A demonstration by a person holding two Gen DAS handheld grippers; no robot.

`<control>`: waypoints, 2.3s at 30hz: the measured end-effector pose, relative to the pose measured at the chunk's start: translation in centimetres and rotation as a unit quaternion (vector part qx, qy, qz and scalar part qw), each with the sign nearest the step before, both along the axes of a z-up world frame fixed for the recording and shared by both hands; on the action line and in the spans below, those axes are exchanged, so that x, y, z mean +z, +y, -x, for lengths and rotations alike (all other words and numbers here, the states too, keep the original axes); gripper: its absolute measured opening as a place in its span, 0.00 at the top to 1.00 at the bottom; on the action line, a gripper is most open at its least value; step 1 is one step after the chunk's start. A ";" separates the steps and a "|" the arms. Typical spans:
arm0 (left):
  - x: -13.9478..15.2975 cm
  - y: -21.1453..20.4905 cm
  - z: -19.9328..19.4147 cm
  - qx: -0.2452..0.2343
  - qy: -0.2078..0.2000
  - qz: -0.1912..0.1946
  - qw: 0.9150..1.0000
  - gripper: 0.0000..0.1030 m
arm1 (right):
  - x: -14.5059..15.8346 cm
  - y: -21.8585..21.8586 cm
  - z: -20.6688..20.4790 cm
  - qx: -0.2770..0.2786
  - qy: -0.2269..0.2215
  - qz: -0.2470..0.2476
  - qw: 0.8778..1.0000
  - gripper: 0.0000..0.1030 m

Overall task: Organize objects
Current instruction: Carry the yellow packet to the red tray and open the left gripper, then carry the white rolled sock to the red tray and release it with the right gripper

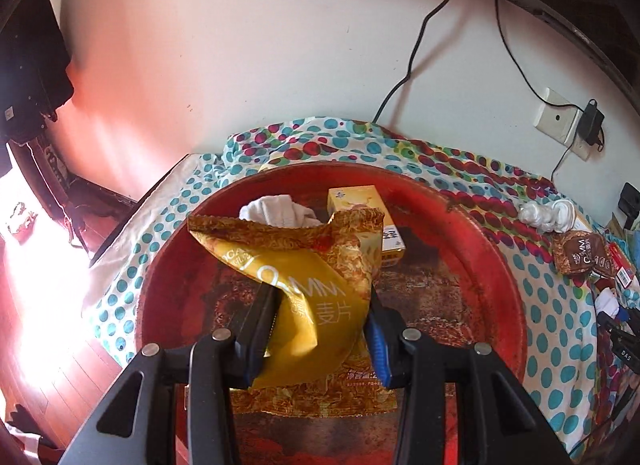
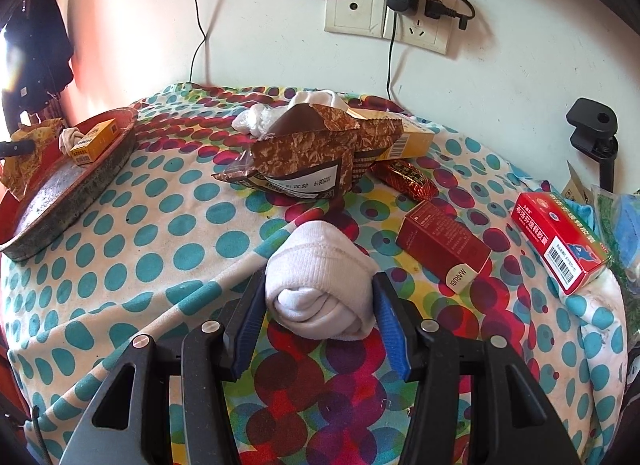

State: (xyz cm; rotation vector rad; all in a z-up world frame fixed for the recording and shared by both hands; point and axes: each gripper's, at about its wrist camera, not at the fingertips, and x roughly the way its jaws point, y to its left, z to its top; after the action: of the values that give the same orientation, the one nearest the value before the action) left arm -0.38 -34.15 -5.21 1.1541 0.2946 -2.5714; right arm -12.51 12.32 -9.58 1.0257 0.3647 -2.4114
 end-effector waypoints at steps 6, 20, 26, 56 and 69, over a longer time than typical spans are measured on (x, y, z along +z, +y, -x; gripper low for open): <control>-1.4 -2.6 -0.5 0.032 -0.012 0.008 0.999 0.59 | -0.1 -0.1 0.1 -0.002 0.003 -0.010 1.000 0.51; -2.3 -5.0 -0.9 0.047 0.003 0.011 0.999 0.58 | -0.3 -0.4 0.0 -0.009 0.007 -0.021 1.000 0.52; -2.9 -4.8 -0.6 0.051 -0.011 0.023 0.998 0.58 | -0.3 -0.4 0.0 -0.009 0.006 -0.020 1.000 0.52; 0.7 1.1 -0.7 -0.004 0.058 0.025 0.998 0.49 | -0.3 -0.4 0.0 -0.024 0.008 -0.029 0.999 0.56; -0.8 1.9 0.1 -0.019 0.020 0.069 0.997 0.49 | 0.4 -1.1 -1.1 -0.024 0.024 -0.021 0.999 0.57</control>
State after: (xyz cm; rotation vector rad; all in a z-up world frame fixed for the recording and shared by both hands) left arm -0.43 -32.21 -6.03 1.0697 0.1027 -2.6052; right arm -11.46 11.20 -9.17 1.0069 0.4144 -2.4856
